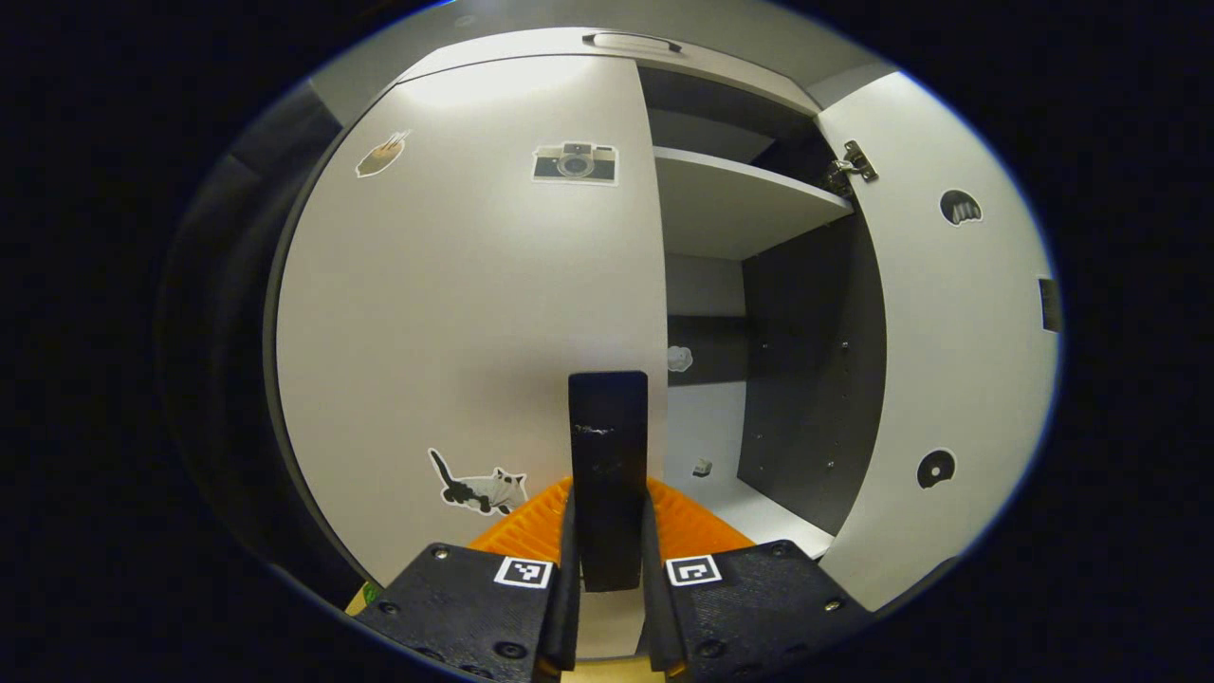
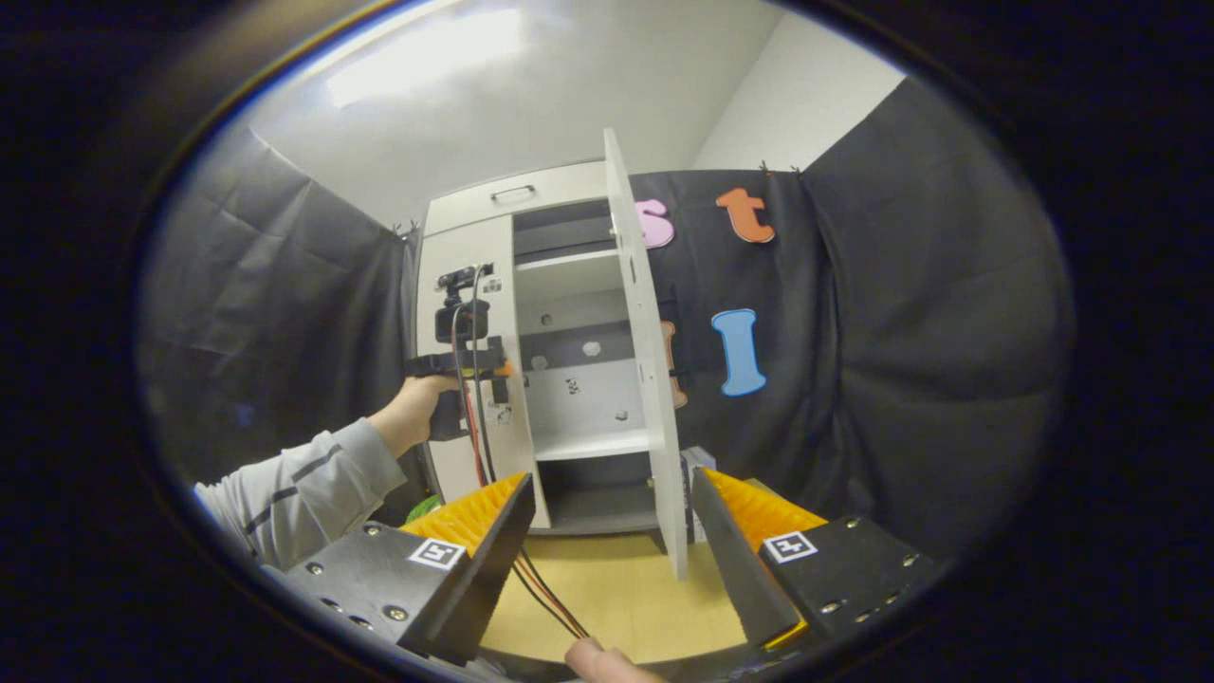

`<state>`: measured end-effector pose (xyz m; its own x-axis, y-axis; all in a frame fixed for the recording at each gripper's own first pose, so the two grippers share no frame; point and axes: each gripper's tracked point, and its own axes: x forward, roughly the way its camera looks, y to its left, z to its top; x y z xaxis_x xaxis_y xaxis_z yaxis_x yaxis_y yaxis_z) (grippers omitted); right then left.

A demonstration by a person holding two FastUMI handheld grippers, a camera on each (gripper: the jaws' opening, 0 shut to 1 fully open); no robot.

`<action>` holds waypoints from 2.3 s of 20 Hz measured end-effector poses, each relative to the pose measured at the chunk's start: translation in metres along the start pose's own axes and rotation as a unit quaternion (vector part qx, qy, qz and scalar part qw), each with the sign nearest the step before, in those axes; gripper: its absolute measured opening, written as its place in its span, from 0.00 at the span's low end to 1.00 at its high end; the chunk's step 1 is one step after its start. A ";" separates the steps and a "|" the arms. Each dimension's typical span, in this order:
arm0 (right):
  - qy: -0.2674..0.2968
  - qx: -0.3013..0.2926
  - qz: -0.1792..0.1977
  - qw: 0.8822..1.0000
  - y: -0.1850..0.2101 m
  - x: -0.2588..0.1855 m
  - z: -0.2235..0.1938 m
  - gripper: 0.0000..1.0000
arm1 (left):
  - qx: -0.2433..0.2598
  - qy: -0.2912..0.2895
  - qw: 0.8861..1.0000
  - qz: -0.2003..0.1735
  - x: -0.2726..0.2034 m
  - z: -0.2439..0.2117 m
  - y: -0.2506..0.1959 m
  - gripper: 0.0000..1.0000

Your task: Open the right door of the double-door shoe cabinet with the right hand, and open the left door with the left hand.

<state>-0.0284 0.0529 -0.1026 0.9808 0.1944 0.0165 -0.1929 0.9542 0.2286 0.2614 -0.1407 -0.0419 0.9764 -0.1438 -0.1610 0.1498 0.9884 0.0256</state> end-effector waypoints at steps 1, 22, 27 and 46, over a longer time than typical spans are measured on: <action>0.002 -0.003 -0.008 1.000 -0.004 0.000 -0.001 0.98 | 0.000 0.004 1.000 0.005 -0.001 -0.001 0.000 0.28; 0.009 -0.020 -0.024 0.999 0.016 -0.007 0.000 0.98 | 0.015 0.028 0.999 -0.032 -0.109 -0.008 0.028 0.23; 0.016 -0.030 -0.023 0.999 0.024 -0.005 -0.005 0.98 | 0.021 0.016 0.999 -0.037 -0.131 -0.008 0.038 0.22; 0.034 -0.043 0.008 0.998 0.088 0.005 -0.020 0.98 | 0.031 -0.005 0.999 0.006 -0.202 -0.009 0.139 0.15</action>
<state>-0.0412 0.1426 -0.1020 0.9738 0.2224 -0.0480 -0.2136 0.9663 0.1438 0.0834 0.0266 -0.0144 0.9797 -0.1334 -0.1497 0.1478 0.9850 0.0894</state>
